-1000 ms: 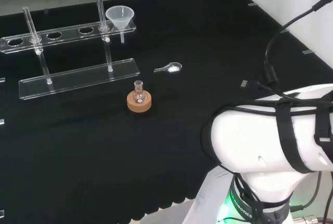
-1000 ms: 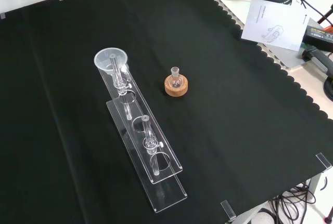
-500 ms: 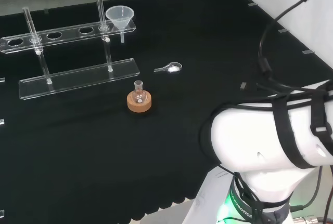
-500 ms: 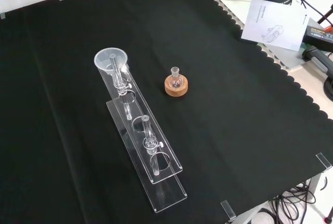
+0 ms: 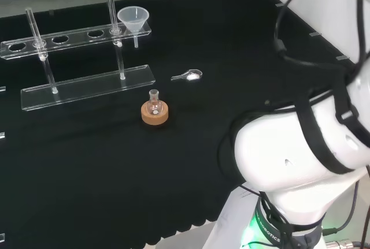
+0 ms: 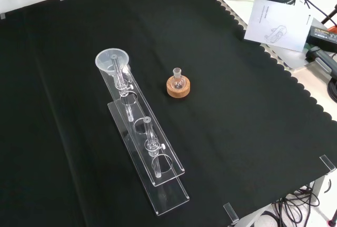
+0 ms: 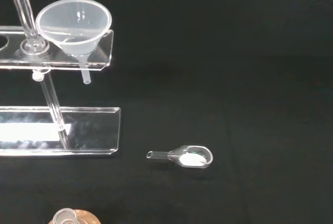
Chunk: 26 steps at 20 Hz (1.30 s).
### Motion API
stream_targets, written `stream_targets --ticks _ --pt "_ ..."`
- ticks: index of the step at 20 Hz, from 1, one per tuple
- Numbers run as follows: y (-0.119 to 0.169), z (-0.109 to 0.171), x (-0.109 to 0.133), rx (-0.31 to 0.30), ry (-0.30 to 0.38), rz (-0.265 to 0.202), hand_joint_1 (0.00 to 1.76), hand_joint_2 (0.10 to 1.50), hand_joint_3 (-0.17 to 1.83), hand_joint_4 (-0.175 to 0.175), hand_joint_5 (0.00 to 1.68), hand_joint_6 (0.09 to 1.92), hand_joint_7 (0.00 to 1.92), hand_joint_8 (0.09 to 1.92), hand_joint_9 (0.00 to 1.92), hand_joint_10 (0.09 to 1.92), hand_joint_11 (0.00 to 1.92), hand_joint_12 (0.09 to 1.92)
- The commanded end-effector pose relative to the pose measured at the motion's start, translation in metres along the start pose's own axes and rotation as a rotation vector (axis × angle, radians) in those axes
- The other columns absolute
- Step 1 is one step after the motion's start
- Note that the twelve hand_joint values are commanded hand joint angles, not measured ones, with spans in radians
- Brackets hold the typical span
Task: Pick up the funnel from the transparent funnel stand.
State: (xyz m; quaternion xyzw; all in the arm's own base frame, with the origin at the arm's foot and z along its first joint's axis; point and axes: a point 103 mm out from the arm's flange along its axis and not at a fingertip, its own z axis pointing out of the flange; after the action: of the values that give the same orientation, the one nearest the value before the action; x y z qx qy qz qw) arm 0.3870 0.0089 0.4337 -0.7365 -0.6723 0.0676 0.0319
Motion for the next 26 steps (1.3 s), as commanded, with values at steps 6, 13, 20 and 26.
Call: stream_targets --ticks 6,13,20,26 --pt "0.088 0.034 0.057 0.059 0.002 -0.148 0.04 1.16 0.34 0.03 0.08 0.09 0.01 0.28 0.08 0.64 0.0 1.37" --pt "0.118 0.05 0.078 0.078 -0.024 -0.198 0.22 1.07 0.29 0.03 0.09 0.09 0.05 0.38 0.12 0.68 0.0 1.37" --pt "0.146 0.061 0.092 0.125 -0.056 -0.201 0.33 1.01 0.27 0.028 0.1 0.09 0.01 0.54 0.15 0.71 0.0 1.41" --pt "0.161 0.074 0.103 0.168 -0.07 -0.194 0.37 0.95 0.26 0.028 0.09 0.09 0.0 0.55 0.15 0.72 0.03 1.45"
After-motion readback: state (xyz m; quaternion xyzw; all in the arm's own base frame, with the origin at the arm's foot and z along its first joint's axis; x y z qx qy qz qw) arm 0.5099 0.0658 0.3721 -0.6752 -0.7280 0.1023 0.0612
